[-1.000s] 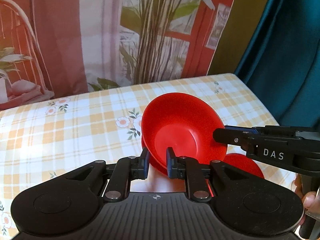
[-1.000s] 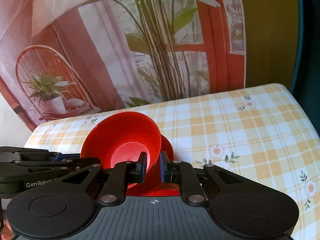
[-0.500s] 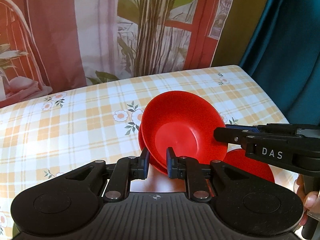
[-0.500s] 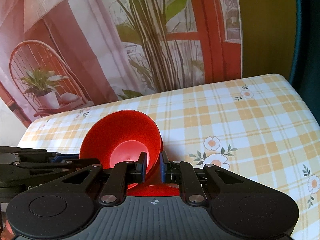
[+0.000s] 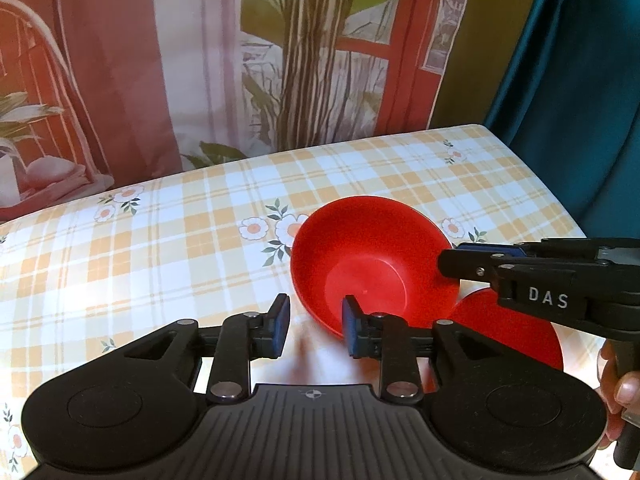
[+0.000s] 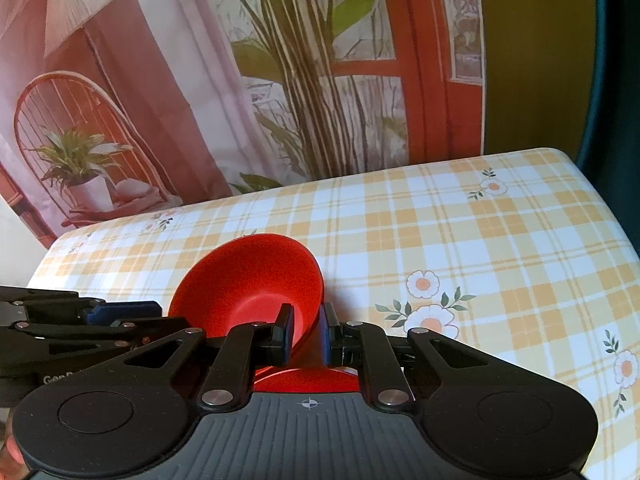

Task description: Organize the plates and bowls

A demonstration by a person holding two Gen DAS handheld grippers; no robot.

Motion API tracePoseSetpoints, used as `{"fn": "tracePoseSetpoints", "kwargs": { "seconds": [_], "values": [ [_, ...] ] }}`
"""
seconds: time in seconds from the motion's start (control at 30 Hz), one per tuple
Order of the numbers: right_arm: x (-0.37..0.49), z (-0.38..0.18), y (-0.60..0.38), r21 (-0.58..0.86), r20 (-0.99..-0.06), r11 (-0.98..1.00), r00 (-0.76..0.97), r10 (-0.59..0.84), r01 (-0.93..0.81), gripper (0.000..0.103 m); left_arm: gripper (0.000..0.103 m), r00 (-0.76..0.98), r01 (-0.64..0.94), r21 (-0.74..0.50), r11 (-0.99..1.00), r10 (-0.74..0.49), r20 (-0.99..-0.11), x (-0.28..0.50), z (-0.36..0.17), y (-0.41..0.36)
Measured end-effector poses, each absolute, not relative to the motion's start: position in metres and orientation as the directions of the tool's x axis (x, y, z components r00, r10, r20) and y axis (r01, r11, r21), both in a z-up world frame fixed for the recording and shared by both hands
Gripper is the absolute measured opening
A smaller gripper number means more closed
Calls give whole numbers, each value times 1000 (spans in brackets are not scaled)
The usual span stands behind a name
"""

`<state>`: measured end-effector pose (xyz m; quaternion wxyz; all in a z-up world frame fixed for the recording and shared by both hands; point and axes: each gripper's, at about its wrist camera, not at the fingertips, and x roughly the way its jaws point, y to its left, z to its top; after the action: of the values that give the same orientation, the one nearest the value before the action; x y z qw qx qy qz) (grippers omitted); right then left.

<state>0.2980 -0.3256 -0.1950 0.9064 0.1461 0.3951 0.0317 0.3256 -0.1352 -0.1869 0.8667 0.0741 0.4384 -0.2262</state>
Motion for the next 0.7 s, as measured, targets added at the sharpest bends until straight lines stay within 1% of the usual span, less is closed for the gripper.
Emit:
{"fn": "tracePoseSetpoints", "kwargs": {
  "seconds": [0.2, 0.3, 0.37, 0.7],
  "values": [
    [286, -187, -329, 264, -705, 963, 691, 156, 51, 14, 30, 518, 460, -92, 883, -351, -780, 314, -177, -132],
    [276, -185, -333, 244, -705, 969, 695, 141, 51, 14, 33, 518, 475, -120, 872, -387, -763, 303, -172, -132],
    [269, -185, -338, 232, -706, 971, 696, 130, 54, 14, 33, 518, 477, -130, 869, -397, -758, 295, -170, -134],
    [235, -189, -361, 195, -729, 977, 679, 82, 91, 14, 33, 475, 473, -196, 859, -436, -764, 267, -183, -142]
  ]
}}
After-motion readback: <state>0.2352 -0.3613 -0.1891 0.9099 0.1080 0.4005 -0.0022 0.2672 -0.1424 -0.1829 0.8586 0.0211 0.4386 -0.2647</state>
